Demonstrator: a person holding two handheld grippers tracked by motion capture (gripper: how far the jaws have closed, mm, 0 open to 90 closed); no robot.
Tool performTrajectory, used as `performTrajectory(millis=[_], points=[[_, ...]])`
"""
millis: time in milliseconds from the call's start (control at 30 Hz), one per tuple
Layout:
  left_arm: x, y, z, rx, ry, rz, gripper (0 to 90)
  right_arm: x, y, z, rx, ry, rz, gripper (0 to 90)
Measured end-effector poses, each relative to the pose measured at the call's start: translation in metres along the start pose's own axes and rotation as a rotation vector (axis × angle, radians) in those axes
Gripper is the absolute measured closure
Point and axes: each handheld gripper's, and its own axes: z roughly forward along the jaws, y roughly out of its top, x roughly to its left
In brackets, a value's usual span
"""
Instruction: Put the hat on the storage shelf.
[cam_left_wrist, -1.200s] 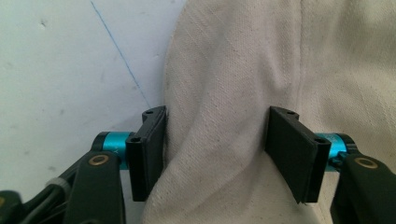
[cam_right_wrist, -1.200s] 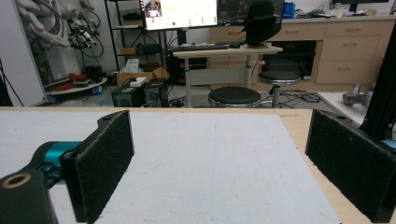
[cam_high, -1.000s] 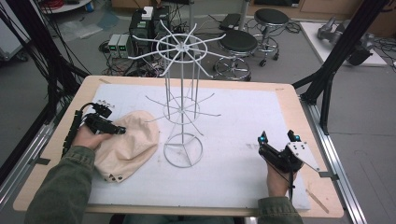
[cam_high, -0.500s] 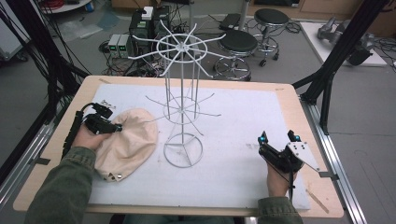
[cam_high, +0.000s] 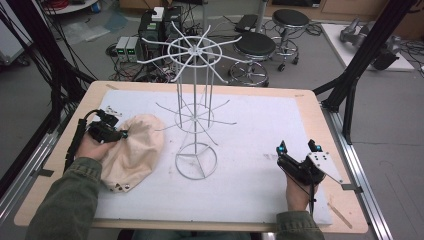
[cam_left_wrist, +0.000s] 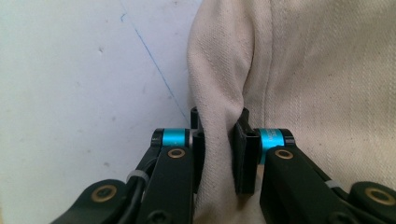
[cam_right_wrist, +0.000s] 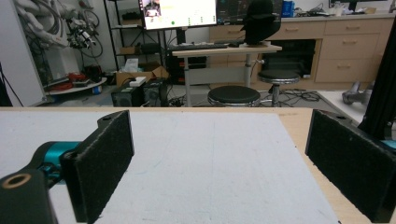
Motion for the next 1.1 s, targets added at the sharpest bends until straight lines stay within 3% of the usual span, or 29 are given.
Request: performTrajectory(millis=[267,433,467,800,1100], points=[[0.001,0.000,-0.020,-0.075,0.031,-0.004,80.7,0.000,0.000,0.000,0.000,-0.001,0.002,7.0],[0.003,-0.003,-0.047,-0.178,0.036,-0.022,80.7,0.000,0.000,-0.001,-0.003,-0.004,0.004,7.0],[0.003,-0.003,-0.047,-0.178,0.036,-0.022,80.7,0.000,0.000,-0.001,-0.003,-0.004,0.004,7.0],[0.005,-0.026,-0.082,-0.388,0.034,-0.106,80.7,0.001,0.000,-0.002,-0.007,-0.005,0.001,7.0],[-0.004,-0.030,-0.120,-0.571,0.046,-0.088,80.6,0.001,0.001,-0.002,-0.008,-0.006,-0.003,7.0]])
